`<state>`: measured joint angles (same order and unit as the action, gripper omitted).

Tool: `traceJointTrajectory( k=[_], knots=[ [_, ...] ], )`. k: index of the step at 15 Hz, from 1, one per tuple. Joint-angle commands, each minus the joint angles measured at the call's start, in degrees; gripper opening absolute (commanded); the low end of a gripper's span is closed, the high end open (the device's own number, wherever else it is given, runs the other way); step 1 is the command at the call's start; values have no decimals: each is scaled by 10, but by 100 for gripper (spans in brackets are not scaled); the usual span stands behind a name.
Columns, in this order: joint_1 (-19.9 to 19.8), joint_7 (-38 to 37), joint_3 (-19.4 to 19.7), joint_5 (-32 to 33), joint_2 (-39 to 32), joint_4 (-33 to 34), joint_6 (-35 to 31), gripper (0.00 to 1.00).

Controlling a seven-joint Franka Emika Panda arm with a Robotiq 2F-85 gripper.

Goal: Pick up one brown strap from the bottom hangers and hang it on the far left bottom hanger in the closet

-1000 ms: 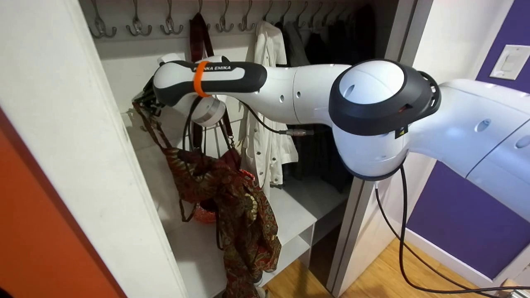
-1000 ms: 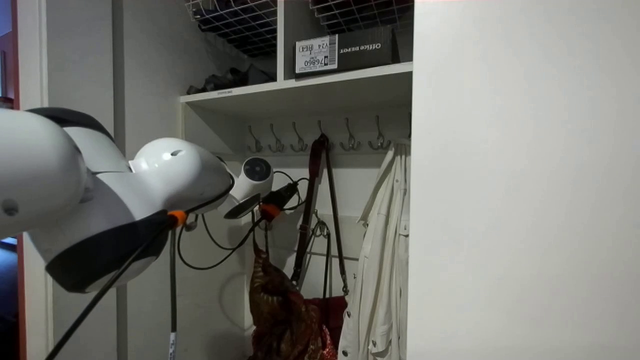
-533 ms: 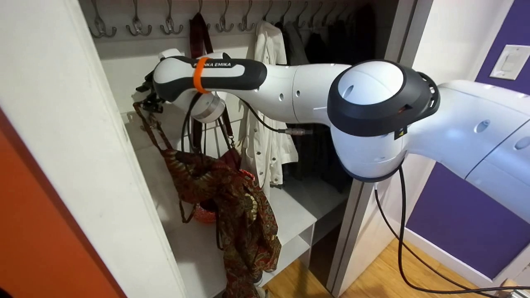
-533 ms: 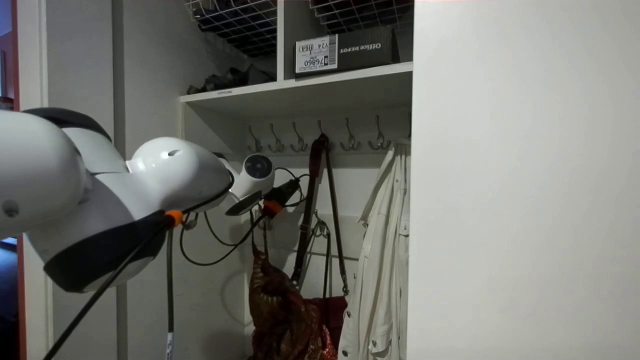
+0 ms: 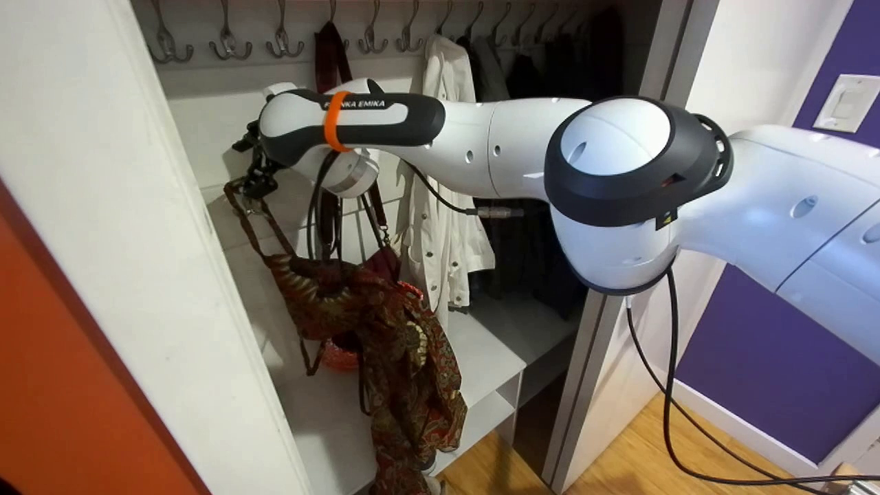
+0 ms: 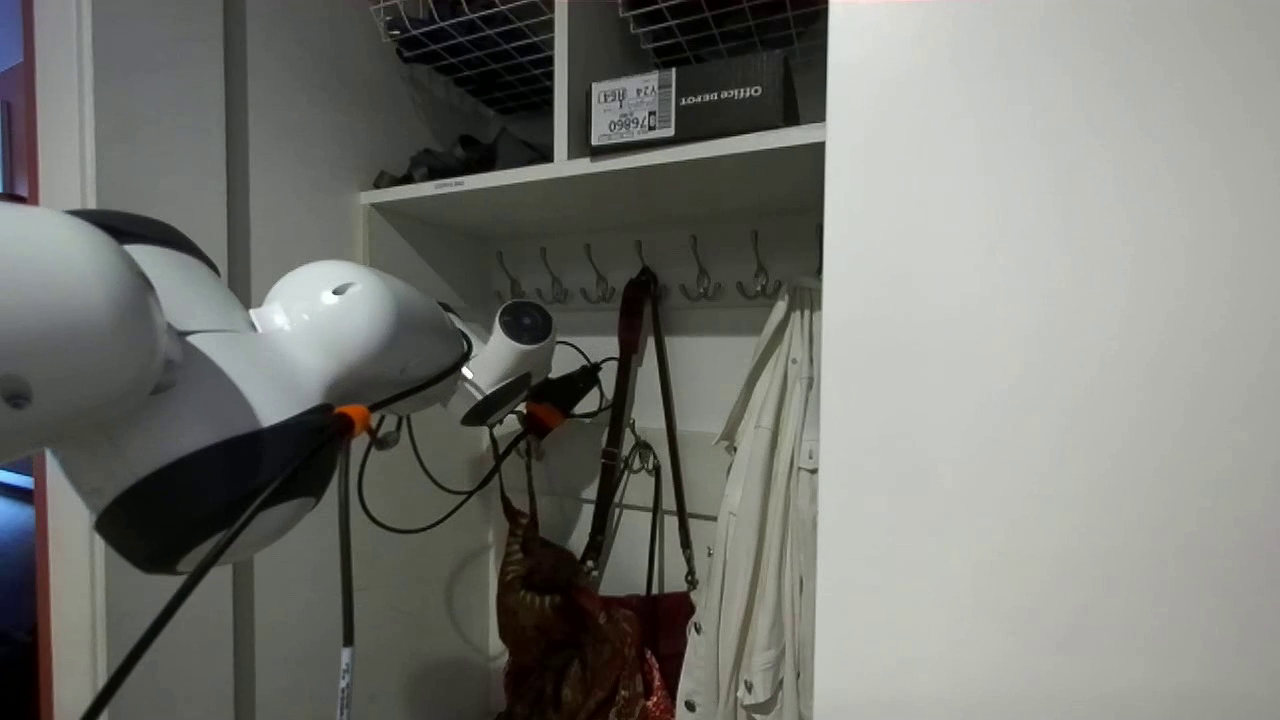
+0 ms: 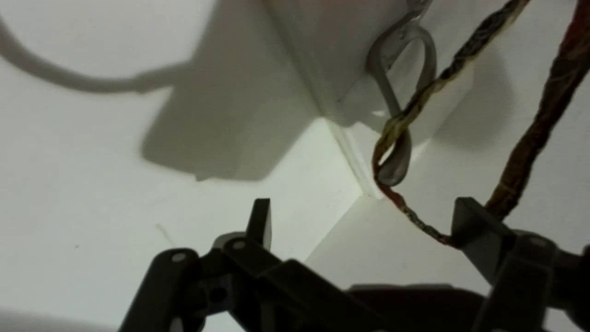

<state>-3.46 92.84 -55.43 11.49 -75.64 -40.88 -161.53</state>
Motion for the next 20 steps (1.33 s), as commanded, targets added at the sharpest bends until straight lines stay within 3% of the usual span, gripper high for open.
traceJointTrajectory(
  k=[1, 9, 20],
  knots=[
    [7, -56, 46, 7, 24, 5, 51, 100],
    [18, -135, 105, 5, 52, 7, 109, 100],
    [12, -369, 153, -3, 106, -16, 157, 100]
  ],
)
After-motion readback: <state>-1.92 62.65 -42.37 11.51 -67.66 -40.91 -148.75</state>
